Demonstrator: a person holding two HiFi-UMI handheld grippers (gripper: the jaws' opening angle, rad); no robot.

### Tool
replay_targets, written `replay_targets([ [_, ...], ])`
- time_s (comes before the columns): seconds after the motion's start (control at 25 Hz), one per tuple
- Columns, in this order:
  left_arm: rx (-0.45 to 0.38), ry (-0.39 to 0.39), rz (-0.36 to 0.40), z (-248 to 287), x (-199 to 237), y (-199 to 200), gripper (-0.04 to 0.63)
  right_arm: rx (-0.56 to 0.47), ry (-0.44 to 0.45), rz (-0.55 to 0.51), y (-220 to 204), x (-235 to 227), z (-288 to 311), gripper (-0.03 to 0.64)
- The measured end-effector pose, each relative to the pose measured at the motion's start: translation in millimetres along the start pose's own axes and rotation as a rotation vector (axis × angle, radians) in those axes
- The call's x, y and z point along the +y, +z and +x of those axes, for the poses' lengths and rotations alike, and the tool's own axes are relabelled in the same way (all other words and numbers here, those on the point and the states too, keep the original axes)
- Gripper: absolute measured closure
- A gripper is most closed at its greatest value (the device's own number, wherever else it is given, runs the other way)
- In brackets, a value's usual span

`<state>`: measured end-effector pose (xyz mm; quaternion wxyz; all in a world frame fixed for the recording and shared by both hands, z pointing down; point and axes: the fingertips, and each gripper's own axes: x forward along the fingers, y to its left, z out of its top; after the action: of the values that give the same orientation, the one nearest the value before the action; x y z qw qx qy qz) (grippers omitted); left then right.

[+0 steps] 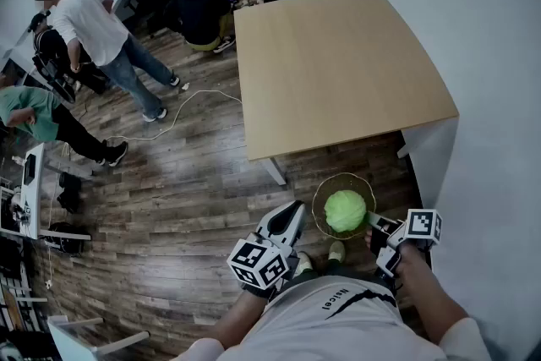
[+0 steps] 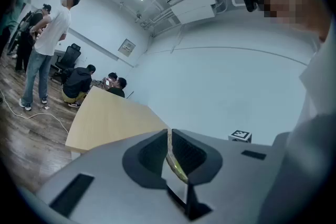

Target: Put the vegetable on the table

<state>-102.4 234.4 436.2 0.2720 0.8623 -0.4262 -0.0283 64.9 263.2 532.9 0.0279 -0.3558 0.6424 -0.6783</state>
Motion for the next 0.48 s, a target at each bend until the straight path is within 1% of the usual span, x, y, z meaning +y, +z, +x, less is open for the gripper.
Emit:
replay_targets([
  [0.48,-0.006,0.010,0.007,1.2,-12.6,-2.9,0.558,0.015,0.006,0.026,0.7,-4.8,-7.9,0.586],
])
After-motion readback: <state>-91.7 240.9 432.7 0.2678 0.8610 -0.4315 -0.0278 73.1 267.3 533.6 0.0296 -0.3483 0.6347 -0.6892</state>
